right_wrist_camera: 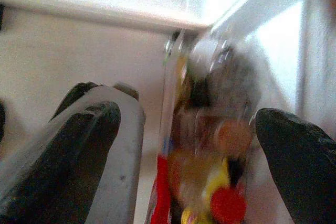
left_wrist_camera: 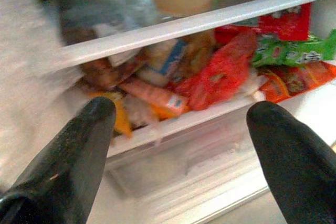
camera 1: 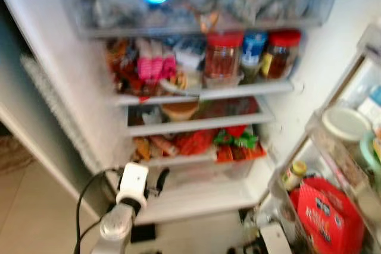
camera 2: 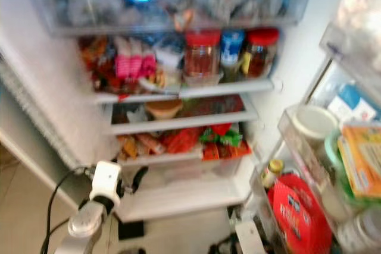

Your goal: Restocking fridge

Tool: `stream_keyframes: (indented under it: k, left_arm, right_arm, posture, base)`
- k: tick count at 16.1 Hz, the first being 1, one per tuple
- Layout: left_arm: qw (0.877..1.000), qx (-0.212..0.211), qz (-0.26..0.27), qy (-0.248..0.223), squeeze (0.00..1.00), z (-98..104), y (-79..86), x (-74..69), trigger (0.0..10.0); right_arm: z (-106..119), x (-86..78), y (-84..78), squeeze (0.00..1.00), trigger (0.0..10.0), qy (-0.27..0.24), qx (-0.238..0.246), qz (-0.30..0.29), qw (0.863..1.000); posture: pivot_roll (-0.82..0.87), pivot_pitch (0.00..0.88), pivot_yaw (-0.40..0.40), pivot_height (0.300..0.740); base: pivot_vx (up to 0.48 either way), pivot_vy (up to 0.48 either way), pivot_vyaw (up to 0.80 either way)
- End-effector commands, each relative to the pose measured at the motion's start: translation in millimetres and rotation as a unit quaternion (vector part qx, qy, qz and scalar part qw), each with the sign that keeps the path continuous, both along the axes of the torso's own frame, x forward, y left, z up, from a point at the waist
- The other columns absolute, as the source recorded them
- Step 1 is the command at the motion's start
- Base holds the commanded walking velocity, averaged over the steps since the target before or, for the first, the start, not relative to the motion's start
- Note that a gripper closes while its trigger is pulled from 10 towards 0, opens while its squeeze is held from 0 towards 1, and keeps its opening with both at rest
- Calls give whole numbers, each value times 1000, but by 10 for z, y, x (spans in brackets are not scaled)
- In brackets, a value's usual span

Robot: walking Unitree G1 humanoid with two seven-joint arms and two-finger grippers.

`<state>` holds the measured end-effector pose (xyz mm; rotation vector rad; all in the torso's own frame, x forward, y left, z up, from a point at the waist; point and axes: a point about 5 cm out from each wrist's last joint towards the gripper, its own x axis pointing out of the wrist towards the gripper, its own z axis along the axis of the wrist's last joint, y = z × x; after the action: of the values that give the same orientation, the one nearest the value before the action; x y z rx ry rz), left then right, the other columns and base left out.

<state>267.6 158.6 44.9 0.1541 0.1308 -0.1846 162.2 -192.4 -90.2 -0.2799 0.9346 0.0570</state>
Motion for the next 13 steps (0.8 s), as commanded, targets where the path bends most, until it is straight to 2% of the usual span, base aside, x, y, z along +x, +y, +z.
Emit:
stream_keyframes:
  k: [1,4,5,7,8,10,13]
  left_arm:
    - [999,-7,21,33,0,-136,67,-46,10000]
    - [985,-34,86,142,0,-545,327,-217,10000]
    - [973,-38,121,192,0,-719,468,-338,10000]
    - [960,-33,154,233,0,-847,600,-459,10000]
    - [950,-31,175,255,0,-913,684,-539,10000]
    - [940,-16,184,286,0,-1014,734,-648,10000]
    - [928,-6,173,328,0,-1148,661,-795,10000]
  right_arm:
    - [-128,-299,5,0,10000,62,2,-2,998]
    - [-124,-284,13,0,10000,60,3,-2,998]
    - [-123,-280,12,0,10000,60,3,-3,998]
    - [-122,-277,12,0,10000,59,3,-4,998]
    - [-120,-272,14,0,10000,58,4,-4,998]
    - [-117,-263,15,0,10000,57,4,-3,998]
    - [-113,-246,29,0,10000,55,6,-1,998]
  posture:
    - [-43,69,11,658]
    - [-44,72,11,658]
    - [-39,70,12,658]
    - [-41,72,13,658]
    - [-38,71,12,658]
    - [-29,71,8,658]
    - [-32,72,7,658]
  base:
    - [0,0,0]
    - [0,0,0]
    - [0,0,0]
    - [0,0,0]
    - [0,394,0]
    - [0,424,0]
    - [0,423,0]
